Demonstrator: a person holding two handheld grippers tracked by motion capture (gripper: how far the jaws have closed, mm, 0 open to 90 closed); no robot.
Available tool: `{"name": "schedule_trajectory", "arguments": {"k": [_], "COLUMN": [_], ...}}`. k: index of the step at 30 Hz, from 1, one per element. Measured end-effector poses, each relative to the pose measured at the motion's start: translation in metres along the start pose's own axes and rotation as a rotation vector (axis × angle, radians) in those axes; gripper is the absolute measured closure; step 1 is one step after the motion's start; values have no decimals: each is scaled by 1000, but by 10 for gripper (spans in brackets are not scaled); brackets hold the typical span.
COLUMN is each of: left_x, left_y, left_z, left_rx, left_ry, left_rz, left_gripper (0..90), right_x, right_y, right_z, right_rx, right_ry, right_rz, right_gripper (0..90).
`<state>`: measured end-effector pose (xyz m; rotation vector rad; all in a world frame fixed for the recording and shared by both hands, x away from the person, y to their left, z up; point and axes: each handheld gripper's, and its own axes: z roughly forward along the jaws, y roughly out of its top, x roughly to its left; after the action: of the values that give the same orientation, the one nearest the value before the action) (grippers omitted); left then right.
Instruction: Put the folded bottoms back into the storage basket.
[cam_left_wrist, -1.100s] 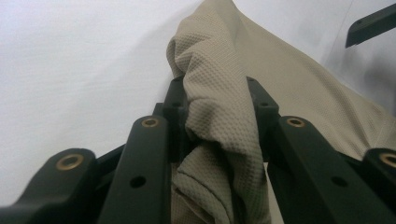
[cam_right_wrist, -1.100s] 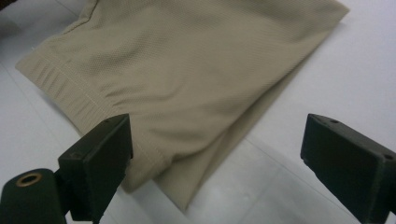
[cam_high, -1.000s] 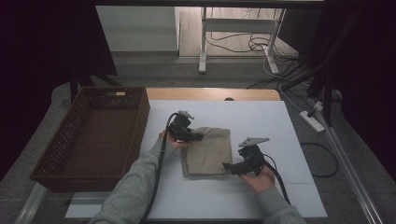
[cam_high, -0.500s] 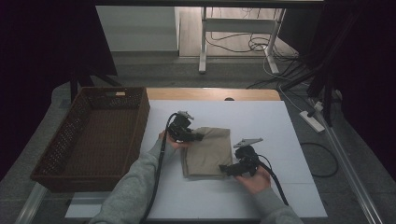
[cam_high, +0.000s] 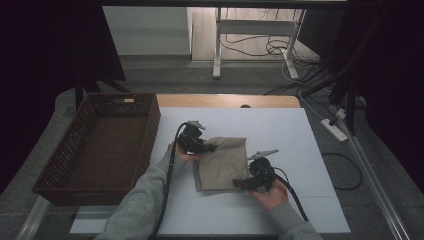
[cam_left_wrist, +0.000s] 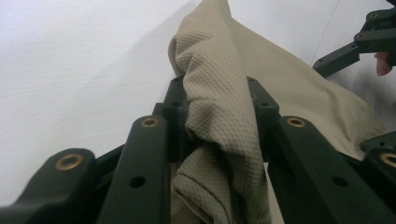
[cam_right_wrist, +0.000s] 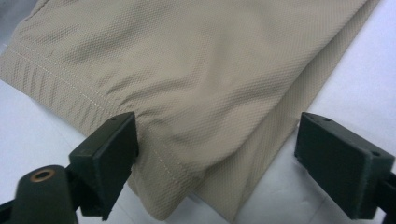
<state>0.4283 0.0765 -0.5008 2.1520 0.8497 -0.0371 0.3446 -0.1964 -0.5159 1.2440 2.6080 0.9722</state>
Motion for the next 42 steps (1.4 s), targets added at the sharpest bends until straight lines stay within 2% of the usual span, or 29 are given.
{"name": "schedule_trajectory", "arguments": {"k": [10,17,21,25,31,42], "left_x": [-2,-3,-4,-5,-7,-10], "left_y": [0,1,2,2,3,7], "left_z": [2,2,3,2,0,-2], "left_rx": [5,6,5,3,-4,-17], "left_ry": [-3,-1,-2,-1,0,-15], "left_rz": [6,11,15,17,21,32], "left_gripper": [672,672,672,673,674,677], "right_x": [2,5,4,3,1,-2], "right_y": [1,1,-1,-1,-2,-2], "right_z": [-1,-3,-3,-3,-5,-9], "right_rx": [22,16,14,12,-1,-42], "right_ry": [-37,15,85,134,154,188], "right_rz": [32,34,46,63,52,15], "right_gripper": [122,332,527,644,736,763]}}
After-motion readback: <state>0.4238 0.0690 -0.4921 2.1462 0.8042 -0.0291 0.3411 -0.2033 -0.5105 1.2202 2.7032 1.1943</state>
